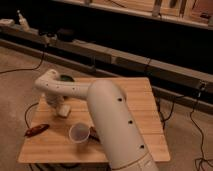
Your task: Wipe the white sponge on the table
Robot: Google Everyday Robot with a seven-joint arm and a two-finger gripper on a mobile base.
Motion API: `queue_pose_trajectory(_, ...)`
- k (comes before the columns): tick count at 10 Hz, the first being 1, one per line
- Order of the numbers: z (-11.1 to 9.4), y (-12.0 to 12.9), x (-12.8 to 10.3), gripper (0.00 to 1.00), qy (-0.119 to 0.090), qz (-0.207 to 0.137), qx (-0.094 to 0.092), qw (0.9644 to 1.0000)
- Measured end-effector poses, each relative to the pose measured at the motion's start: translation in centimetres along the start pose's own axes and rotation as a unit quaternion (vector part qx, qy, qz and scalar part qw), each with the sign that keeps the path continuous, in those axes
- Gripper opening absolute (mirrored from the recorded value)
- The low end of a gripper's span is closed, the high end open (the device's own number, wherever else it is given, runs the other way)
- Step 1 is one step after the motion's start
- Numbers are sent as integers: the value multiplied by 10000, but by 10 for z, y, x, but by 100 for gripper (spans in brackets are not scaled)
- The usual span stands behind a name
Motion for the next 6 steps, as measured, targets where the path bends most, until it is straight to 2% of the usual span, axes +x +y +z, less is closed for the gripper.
queue_pose_trajectory(2,0,-21,-5,26,-162,-100,77,9998)
queue_pose_trajectory(6,9,-45,-31,26,-476,-35,128,9988)
